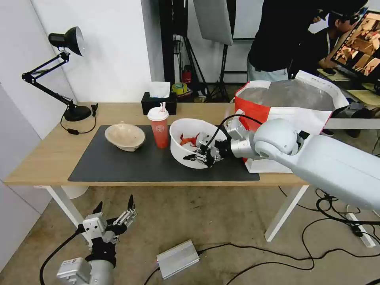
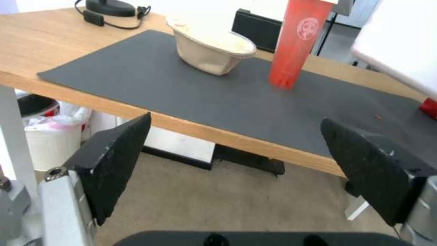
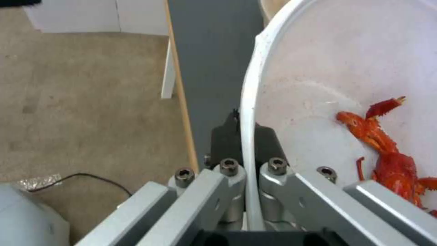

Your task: Pick up the trash from the table and place it into the takeout bag.

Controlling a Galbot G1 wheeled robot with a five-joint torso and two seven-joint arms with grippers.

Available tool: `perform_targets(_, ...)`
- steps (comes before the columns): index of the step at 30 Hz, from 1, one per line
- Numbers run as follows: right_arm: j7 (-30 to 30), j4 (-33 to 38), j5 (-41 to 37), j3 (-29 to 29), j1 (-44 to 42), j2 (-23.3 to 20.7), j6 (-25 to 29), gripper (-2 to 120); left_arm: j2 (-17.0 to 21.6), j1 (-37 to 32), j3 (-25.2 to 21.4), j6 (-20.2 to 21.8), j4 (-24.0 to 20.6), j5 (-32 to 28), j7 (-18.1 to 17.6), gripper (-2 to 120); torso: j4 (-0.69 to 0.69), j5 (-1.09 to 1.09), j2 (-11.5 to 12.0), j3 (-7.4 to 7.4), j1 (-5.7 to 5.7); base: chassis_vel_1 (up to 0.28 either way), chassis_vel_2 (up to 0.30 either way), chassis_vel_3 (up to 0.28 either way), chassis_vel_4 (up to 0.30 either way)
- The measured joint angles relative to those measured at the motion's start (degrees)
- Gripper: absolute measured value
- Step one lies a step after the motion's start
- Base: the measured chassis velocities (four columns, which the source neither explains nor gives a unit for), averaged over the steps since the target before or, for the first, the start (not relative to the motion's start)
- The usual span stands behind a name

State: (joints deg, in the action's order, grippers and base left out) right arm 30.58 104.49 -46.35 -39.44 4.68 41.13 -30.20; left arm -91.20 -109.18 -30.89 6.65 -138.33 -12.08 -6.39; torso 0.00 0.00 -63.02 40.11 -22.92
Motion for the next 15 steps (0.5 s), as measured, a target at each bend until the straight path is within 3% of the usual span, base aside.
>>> perform_targets(15, 0.18, 0.21, -0.39, -0.86, 4.71, 0.18, 0.0, 0, -0.01, 0.09, 0.27, -0.94, 0.45, 0.49, -0.07, 100, 0.0, 0.0, 0.0, 0.0, 0.0, 0.0, 0.0, 0.0, 0.0)
